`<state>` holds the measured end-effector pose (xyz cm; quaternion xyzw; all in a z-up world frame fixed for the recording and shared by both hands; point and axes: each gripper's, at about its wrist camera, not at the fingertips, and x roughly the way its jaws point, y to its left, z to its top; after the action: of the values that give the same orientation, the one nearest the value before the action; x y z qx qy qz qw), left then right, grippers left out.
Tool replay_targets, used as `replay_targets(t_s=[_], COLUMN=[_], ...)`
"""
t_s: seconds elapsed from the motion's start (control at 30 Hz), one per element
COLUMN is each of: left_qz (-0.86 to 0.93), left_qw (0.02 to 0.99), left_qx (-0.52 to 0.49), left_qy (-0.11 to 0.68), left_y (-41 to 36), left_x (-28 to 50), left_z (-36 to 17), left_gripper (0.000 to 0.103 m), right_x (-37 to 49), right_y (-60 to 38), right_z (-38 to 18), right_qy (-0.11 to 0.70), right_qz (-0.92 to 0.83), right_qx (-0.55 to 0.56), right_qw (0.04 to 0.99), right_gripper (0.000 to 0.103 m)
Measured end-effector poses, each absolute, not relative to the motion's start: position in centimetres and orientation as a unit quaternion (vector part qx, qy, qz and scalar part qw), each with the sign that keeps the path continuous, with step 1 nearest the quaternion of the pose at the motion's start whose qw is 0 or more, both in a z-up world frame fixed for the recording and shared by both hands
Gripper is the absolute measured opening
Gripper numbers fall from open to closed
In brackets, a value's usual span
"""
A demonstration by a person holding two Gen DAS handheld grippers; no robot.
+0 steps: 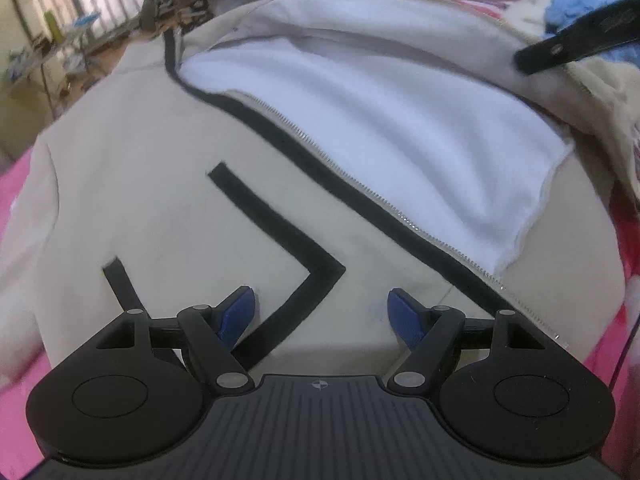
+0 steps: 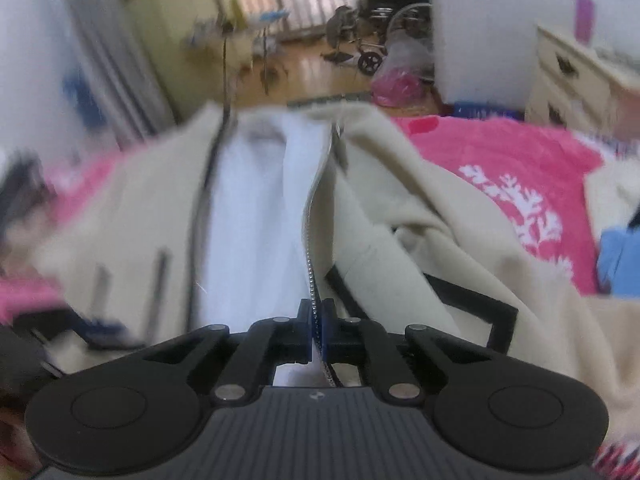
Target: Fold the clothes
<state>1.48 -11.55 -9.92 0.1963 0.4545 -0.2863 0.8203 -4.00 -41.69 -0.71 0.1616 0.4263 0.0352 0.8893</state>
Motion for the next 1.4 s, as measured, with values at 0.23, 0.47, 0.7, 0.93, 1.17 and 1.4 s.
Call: replay_targets(t_s=[0.23, 0.47, 0.7, 0.93, 1.17, 1.4], left_qz=[-0.285, -0.291, -0.287, -0.283, -0.300, -0.326], left_qw=[0.820, 0.819, 0.819, 0.820, 0.834, 0.833], left_qx=[0.202, 0.211, 0.201, 0.191, 0.120, 0.070], left_qy=[0.453, 0.447, 0.454, 0.459, 0.447, 0.442], left_y=[-11.4, -11.2, -11.0, -10.6, -9.1, -9.2], left_x=[0.8, 0.5, 0.7, 0.5, 1.3, 2.6], left_z=[-9.7, -9.9, -9.8, -9.4, -7.9, -7.5], left_gripper=[0.075, 0.076, 0.076, 0.076, 0.076, 0.076], right_x=[-3.4, -3.2, 2.5, 7.5, 2.8, -4.7], right_y=[-44.1, -45.5, -43.2, -37.4, -45.1, -38.6], right_z=[-1.7, 2.6, 4.0, -4.9, -2.9, 1.8], right_qy=[0.426, 0.389, 0.435, 0.511, 0.388, 0.422], right_qz=[0.020, 0.034, 0.128, 0.178, 0.133, 0.202], right_qx=[0.218, 0.256, 0.317, 0.367, 0.473, 0.123], right_qw=[0.878, 0.884, 0.833, 0.756, 0.780, 0.875], right_gripper=[0.003, 0.003, 0.004, 0.033, 0.034, 0.034])
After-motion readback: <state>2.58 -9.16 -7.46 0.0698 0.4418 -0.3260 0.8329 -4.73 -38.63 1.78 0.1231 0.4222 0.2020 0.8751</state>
